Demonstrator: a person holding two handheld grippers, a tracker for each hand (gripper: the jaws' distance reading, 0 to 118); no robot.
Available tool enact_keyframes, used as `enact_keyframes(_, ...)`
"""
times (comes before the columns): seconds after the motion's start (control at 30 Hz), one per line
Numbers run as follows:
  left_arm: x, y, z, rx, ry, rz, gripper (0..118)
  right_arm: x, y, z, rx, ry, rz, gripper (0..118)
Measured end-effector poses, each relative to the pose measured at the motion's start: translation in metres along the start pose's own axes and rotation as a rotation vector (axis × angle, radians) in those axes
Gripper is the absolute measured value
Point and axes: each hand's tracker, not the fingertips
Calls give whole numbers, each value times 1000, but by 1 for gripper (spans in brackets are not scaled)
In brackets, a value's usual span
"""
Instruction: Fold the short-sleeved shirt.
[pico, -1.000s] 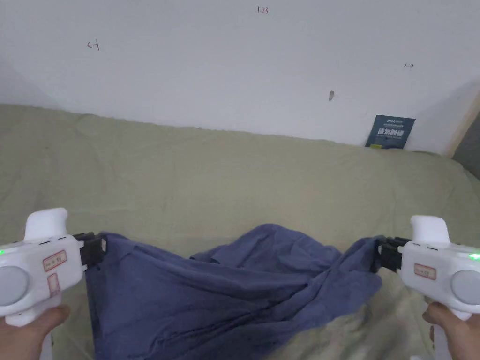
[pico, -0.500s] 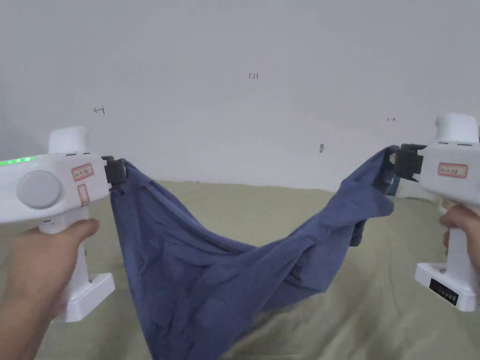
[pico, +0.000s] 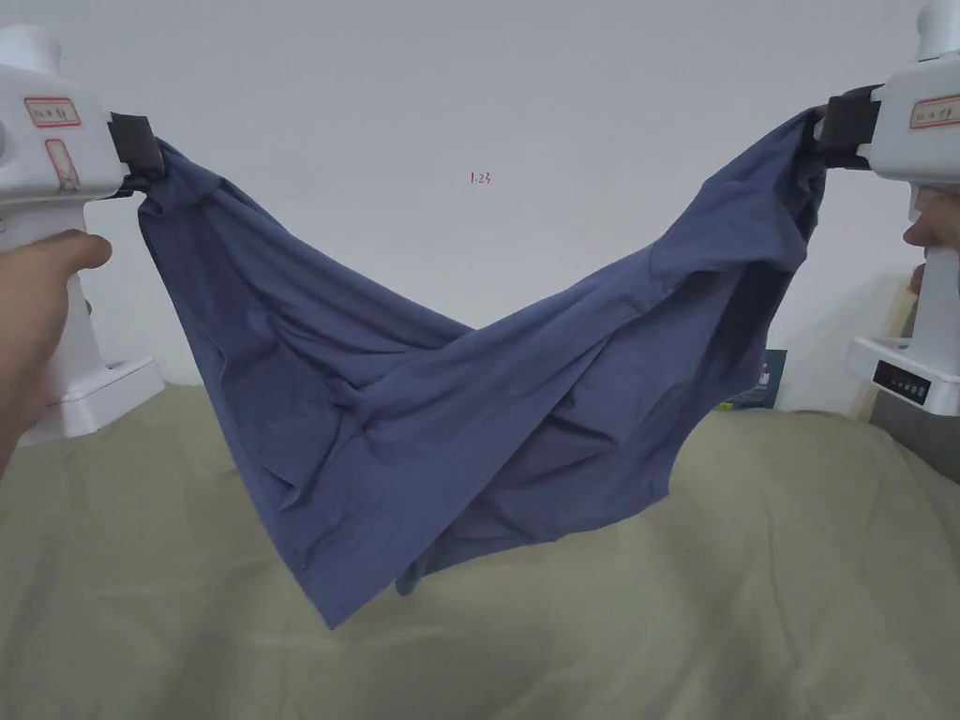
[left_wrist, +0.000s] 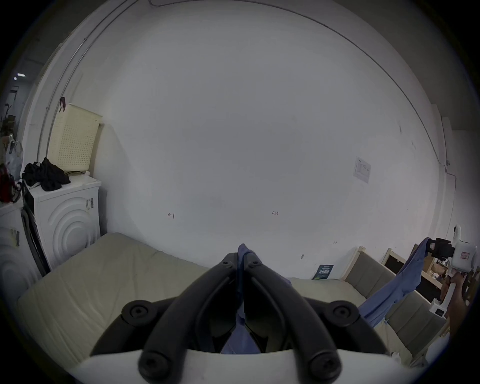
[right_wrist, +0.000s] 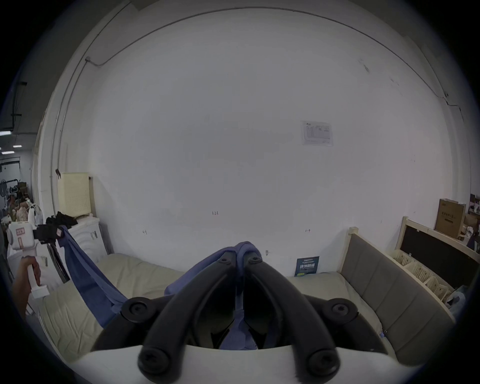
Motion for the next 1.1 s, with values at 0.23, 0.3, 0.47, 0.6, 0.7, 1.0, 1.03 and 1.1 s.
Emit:
enact_keyframes(0.23,-21,-91,-33,-123,35,83,0,6,-95,-36,-138,-25,-42,6)
enact_keyframes(0.3,-27,-120,-41,-164,55,105,0,10,-122,-43,-165,-38,-52,6)
enact_keyframes(0.47,-38,-163,-36,-178,50,134,0,19,-157,-33,-177,-41,-68,6)
enact_keyframes(0.6,-40,-172,-10,-195,27,149,0,30,-166,-2,-184,-19,-95,6)
enact_keyframes(0.7,-40,-177,28,-202,-1,143,0,33,-177,40,-188,7,-112,6)
enact_keyframes(1.0,-52,-259,188,-295,-50,106,0,29,-291,206,-325,86,-128,6)
enact_keyframes(1.03,-56,-273,202,-322,-31,104,0,30,-310,218,-374,85,-117,6)
enact_keyframes(1.1,-64,-310,226,-392,-19,108,0,30,-356,240,-472,68,-115,6)
